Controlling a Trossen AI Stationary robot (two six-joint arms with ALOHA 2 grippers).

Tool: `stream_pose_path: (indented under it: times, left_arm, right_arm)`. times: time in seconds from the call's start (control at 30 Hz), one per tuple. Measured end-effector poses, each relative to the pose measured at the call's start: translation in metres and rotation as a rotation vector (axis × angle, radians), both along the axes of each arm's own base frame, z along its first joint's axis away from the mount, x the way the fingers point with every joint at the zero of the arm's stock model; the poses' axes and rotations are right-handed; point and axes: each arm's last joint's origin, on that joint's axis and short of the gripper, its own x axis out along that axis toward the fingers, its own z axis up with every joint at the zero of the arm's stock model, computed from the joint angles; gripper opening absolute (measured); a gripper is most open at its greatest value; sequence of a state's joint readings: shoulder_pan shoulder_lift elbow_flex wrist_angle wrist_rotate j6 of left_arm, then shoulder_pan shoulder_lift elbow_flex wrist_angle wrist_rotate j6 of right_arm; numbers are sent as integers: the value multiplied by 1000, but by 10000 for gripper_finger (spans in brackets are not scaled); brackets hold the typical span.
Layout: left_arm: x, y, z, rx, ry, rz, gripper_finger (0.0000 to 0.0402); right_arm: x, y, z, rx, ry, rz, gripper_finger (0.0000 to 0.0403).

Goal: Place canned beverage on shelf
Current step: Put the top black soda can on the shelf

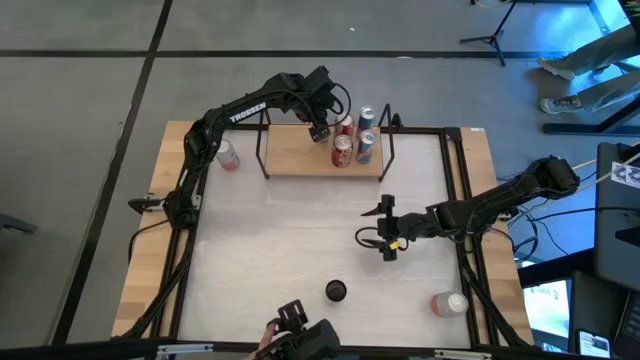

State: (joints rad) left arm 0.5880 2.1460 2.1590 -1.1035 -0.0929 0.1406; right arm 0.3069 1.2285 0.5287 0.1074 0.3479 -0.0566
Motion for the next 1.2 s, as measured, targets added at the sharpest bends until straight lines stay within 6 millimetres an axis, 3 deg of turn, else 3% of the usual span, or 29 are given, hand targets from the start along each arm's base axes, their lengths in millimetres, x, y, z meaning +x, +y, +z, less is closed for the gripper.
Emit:
stream_pose_path:
  times: [0.27, 0.4, 1.2]
  left_arm:
    - [1, -1, 0, 64, 41, 33, 287]
    - [2, -2, -1, 12, 10, -1, 293]
    - [2, -1, 0, 57, 28, 23, 287]
  right_arm:
    - [0, 0, 0, 0, 1, 0, 337]
    - [0, 0, 0, 0, 2, 0, 337]
    - [0, 0, 0, -1, 4, 1, 337]
